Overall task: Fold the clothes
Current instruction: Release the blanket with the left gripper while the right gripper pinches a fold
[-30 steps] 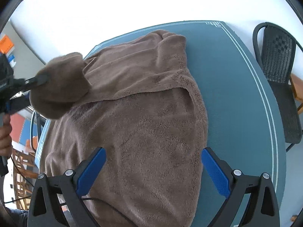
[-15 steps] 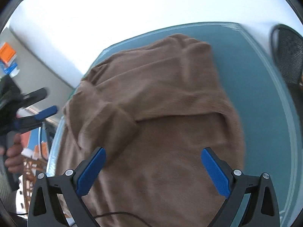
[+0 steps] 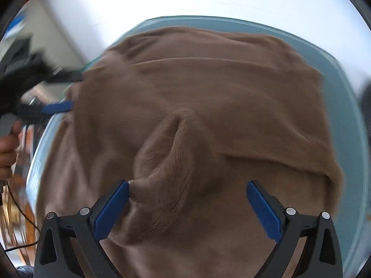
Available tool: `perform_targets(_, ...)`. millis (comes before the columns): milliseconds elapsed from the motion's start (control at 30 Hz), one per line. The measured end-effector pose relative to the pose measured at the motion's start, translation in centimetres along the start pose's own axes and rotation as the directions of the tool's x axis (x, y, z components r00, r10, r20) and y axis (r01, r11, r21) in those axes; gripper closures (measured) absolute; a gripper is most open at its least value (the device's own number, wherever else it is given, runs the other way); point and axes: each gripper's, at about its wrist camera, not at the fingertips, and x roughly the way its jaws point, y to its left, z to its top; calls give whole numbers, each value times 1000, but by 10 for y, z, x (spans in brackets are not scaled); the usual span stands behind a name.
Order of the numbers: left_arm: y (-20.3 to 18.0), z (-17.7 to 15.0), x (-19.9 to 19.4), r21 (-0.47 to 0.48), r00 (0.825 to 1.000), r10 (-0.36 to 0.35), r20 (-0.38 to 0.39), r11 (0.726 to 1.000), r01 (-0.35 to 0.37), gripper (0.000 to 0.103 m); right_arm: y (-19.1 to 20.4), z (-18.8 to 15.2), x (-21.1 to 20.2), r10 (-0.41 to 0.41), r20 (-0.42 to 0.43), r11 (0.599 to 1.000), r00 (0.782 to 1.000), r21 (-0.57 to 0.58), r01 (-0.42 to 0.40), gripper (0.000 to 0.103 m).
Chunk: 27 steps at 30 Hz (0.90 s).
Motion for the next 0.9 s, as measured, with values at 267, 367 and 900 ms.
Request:
perform_targets(267,5,19,-14,-19,999,14,32,1000,-13,24,-91,-57,-42,75,38,958,996,274,-82,1)
perform_targets(367,5,31,-19,-26,998,30,50,999,-29,24,-93,-56,-39,201,77,926,977,311,-215,1)
perform_targets(900,32,103,4,-52,988,151,15,987,-150,22,-66,-18,-8,324,69,882,944,338,-327,51)
